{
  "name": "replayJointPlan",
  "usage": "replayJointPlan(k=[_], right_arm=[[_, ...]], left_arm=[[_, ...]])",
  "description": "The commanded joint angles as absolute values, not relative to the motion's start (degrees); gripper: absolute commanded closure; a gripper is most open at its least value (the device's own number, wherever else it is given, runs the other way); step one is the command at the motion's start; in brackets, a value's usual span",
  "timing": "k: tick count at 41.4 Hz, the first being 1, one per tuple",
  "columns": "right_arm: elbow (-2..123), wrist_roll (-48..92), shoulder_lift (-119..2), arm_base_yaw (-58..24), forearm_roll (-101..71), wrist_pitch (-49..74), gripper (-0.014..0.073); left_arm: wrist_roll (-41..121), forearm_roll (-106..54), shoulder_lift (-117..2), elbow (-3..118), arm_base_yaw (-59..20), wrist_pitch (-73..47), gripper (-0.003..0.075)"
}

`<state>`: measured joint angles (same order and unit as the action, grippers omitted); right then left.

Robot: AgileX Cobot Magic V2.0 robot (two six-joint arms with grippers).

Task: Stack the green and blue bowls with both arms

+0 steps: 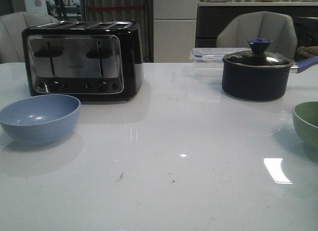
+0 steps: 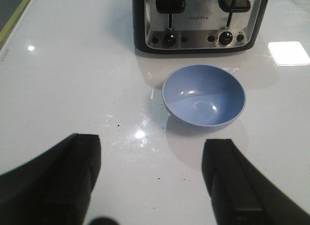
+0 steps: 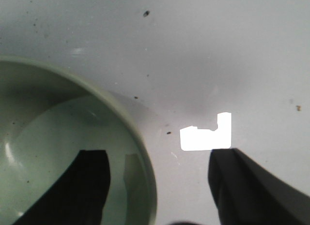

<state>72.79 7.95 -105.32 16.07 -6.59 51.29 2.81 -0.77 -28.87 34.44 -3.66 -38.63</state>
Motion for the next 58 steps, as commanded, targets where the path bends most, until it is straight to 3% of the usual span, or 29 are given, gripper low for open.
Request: replayJointPlan(k=[1, 10, 24, 32, 40, 50, 58], right_arm=[[74.9, 10.7, -103.7, 16.4, -9.2, 51.7, 0.0109], [74.9, 10.9, -103.7, 16.4, -9.2, 52.8, 0.037], [74.9, 11.0, -101.4, 16.1, -8.9, 53.4, 0.0537], [75.0, 11.0, -95.7, 12.0, -8.9, 53.9, 0.0541], [75.0, 11.0, -92.4, 0.6, -8.9, 55.6, 0.0541], [75.0, 5.5, -95.7, -15.0, -8.9, 52.9, 0.0533], [75.9, 1.1, -101.1, -22.2, -8.9, 48.6, 0.0533]], left_arm=[[2.7, -1.2, -29.7, 36.0, -3.5, -34.0, 0.0213], [2.7, -1.2, -29.7, 36.0, -3.5, -34.0, 0.0213], [2.7, -1.2, -29.7, 36.0, -3.5, -34.0, 0.0213], [2.7, -1.2, -29.7, 36.0, -3.5, -34.0, 0.0213], [2.7, -1.2, -29.7, 36.0, -3.5, -34.0, 0.0213], [2.7, -1.2, -29.7, 36.0, -3.5, -34.0, 0.0213], [2.7, -1.2, -29.7, 36.0, -3.5, -34.0, 0.0213]])
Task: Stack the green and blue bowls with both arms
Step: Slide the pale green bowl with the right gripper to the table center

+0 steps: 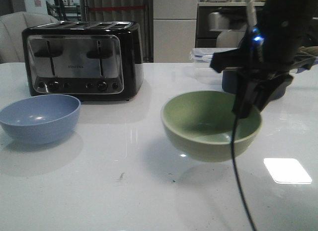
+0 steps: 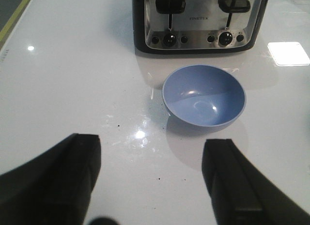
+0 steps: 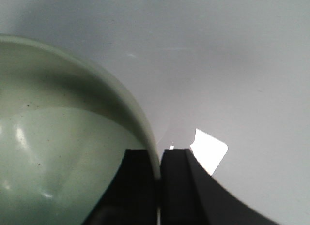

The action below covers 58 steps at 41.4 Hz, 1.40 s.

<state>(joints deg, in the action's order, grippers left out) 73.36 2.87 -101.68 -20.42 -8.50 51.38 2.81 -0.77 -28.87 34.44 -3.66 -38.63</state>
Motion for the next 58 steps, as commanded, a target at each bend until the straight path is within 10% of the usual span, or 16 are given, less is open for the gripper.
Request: replayJointPlan(k=[1, 17, 28, 58], right_arm=[[76.1, 0.6, -101.7, -22.7, -8.9, 48.3, 0.0533], [84.6, -0.5, -111.0, -24.3, -8.9, 51.8, 0.0513], [85.1, 0.0, -107.0, -24.3, -8.8, 48.6, 0.0096], [55.6, 5.0, -62.2, -24.3, -0.7, 42.8, 0.015]], left_arm=[[2.7, -1.2, -29.7, 36.0, -3.5, -34.0, 0.0213], [2.7, -1.2, -29.7, 36.0, -3.5, -34.0, 0.0213], [2.7, -1.2, -29.7, 36.0, -3.5, -34.0, 0.0213], [2.7, -1.2, -29.7, 36.0, -3.5, -34.0, 0.0213]])
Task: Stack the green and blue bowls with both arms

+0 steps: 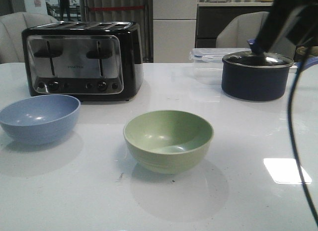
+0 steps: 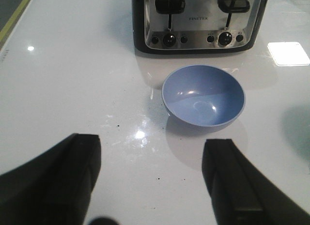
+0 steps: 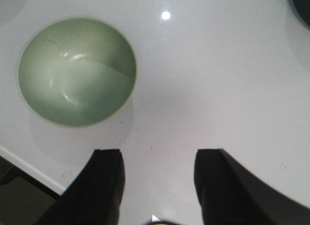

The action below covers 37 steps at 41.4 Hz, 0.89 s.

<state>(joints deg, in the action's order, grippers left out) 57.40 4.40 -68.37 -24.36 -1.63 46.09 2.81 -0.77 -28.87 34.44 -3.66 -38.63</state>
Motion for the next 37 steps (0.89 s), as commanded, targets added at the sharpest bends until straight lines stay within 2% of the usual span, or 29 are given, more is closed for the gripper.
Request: replayJointPlan(k=[1, 21, 37], right_arm=[[54.1, 5.0, -60.4, -24.3, -0.7, 42.8, 0.015], [36.8, 2.4, -34.4, -24.3, -0.7, 43.3, 0.015], [34.9, 2.4, -30.7, -24.3, -0.5, 46.0, 0.015]], left_arm=[[2.7, -1.2, -29.7, 36.0, -3.5, -34.0, 0.0213], [2.7, -1.2, -29.7, 36.0, -3.5, -34.0, 0.0213], [2.7, -1.2, -29.7, 36.0, -3.5, -33.9, 0.0213]])
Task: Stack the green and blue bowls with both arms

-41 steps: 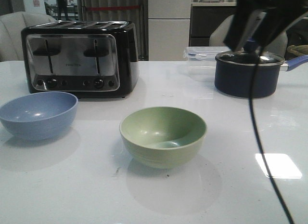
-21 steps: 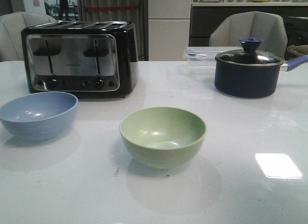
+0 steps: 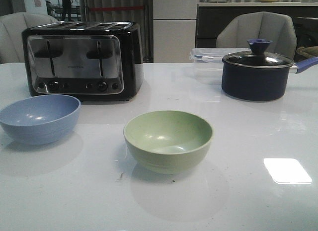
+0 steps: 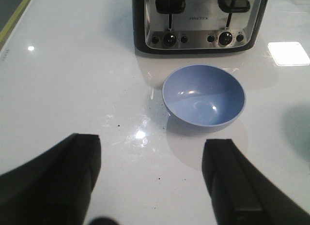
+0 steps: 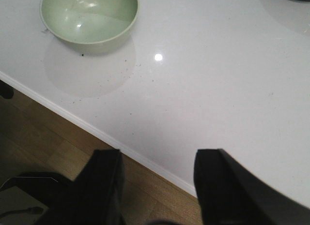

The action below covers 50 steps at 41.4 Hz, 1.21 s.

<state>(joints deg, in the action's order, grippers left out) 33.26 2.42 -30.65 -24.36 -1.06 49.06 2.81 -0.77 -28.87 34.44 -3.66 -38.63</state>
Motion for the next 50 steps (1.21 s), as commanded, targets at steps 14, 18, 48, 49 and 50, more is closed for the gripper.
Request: replayJointPlan(k=[14, 18, 48, 49, 50], right_arm=[[34.9, 2.4, -30.7, -24.3, -0.5, 46.0, 0.015], [34.9, 2.4, -30.7, -24.3, -0.5, 46.0, 0.015], [34.9, 2.4, -30.7, -24.3, -0.5, 46.1, 0.015], [34.9, 2.4, -30.7, -24.3, -0.5, 46.1, 0.015], [34.9, 2.4, -30.7, -24.3, -0.5, 46.1, 0.015]], left_arm=[[2.7, -2.4, -29.7, 36.0, -3.5, -32.6, 0.0213], [2.7, -2.5, -30.0, 36.0, -3.5, -32.1, 0.0213], [2.7, -4.4, -76.1, 57.7, -3.5, -37.5, 0.0213], [2.7, -4.8, -77.5, 58.5, -3.5, -37.7, 0.0213], [2.7, -5.9, -79.3, 59.5, -3.5, -37.8, 0.0213]])
